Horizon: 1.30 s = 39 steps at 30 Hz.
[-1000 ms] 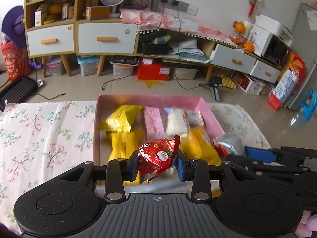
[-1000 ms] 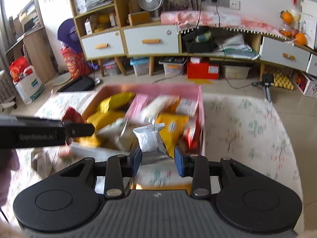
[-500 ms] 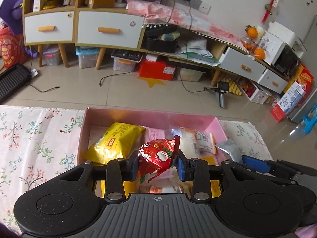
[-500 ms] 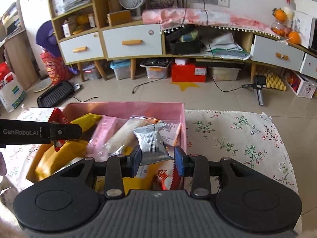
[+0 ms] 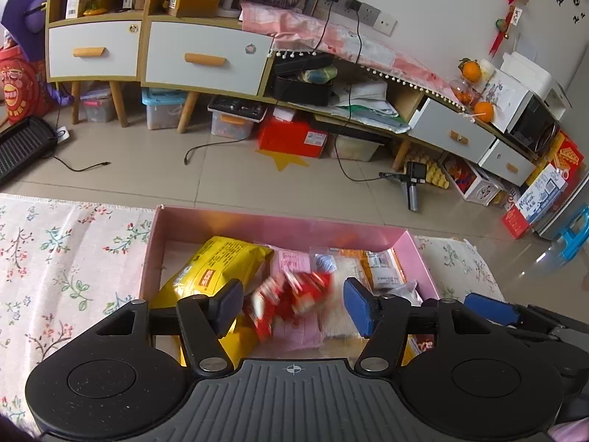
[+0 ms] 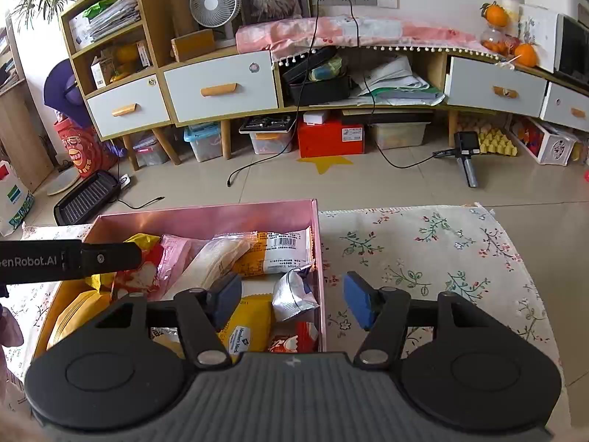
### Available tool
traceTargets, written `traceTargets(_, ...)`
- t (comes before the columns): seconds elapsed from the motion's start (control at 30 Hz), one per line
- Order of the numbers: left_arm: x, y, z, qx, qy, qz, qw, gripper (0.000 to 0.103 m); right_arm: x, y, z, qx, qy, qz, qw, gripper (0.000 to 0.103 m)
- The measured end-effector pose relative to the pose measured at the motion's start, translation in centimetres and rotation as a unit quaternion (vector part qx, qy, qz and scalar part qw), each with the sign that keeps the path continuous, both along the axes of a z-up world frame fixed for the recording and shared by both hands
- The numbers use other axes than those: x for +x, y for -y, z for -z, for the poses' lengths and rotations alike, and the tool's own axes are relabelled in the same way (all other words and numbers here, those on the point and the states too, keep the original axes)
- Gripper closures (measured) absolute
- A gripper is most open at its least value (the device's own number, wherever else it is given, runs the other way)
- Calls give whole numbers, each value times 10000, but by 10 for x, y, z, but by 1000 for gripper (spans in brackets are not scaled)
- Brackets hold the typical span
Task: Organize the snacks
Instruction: 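Carry the red and silver packets into the pink box, opening both tools, then move both tools back over the white pastry and silver biscuit packets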
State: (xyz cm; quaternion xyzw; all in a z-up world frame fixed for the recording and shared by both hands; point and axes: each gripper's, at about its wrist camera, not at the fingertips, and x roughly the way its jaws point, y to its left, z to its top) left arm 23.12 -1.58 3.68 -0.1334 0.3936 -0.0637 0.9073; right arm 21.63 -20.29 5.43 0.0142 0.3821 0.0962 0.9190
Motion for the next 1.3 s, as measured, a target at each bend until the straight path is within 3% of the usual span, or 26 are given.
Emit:
traceTargets(0.33, -30, -2, -9, 110, -52, 70, 9999, 38, -16, 1, -13, -101, 33, -60, 9999, 33)
traceTargets(0.93, -118, -19, -38, 544, 35, 24, 9985, 12, -76, 5, -34, -333, 97, -251, 9991, 12)
traceTargets(1.3, -162, -40, -35, 836, -123, -133, 9963, 7, -110, -4, -36, -462, 136, -501, 9976, 4)
